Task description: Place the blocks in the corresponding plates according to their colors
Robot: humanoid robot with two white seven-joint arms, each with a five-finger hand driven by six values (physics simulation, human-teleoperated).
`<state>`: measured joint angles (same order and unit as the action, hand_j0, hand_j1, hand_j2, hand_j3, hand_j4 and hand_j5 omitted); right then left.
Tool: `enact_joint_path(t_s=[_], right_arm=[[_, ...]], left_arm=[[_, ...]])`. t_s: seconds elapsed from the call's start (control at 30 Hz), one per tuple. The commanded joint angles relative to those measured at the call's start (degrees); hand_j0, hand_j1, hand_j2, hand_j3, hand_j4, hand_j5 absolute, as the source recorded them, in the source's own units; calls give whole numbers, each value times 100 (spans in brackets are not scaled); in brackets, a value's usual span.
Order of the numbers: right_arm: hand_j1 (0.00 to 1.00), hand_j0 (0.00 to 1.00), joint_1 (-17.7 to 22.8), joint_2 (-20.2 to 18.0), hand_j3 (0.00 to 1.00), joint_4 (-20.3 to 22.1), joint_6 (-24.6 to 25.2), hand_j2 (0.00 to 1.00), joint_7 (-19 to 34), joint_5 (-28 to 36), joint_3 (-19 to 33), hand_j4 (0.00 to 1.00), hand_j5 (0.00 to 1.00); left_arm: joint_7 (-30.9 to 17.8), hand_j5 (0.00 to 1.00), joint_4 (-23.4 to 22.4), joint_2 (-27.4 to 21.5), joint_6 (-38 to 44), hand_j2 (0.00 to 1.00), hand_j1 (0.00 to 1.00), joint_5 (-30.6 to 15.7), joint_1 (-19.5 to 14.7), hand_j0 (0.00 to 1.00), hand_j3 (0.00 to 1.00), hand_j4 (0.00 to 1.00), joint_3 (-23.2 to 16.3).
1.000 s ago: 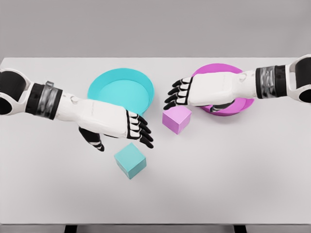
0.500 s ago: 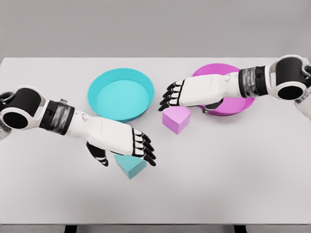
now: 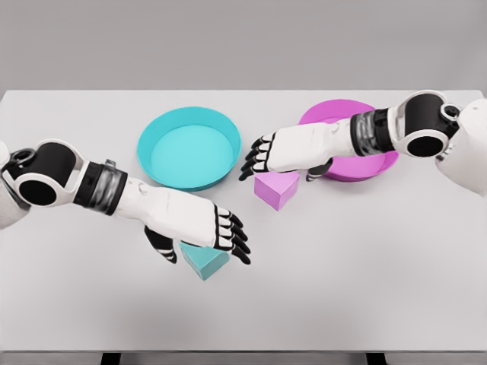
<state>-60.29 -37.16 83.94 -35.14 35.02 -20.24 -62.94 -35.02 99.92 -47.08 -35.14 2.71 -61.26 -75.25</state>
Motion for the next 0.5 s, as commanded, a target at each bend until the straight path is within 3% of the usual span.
enact_joint_path(t_s=[0.0, 0.47], right_arm=[[100, 100, 0, 77, 100, -88, 14, 100, -2, -32, -51, 100, 100], [100, 100, -9, 288, 100, -405, 14, 100, -2, -164, -280, 100, 100]], left_arm=[[2, 100, -131, 41, 14, 100, 100, -34, -9, 100, 100, 100, 20], [2, 100, -395, 94, 103, 100, 100, -34, 246, 100, 100, 100, 160]])
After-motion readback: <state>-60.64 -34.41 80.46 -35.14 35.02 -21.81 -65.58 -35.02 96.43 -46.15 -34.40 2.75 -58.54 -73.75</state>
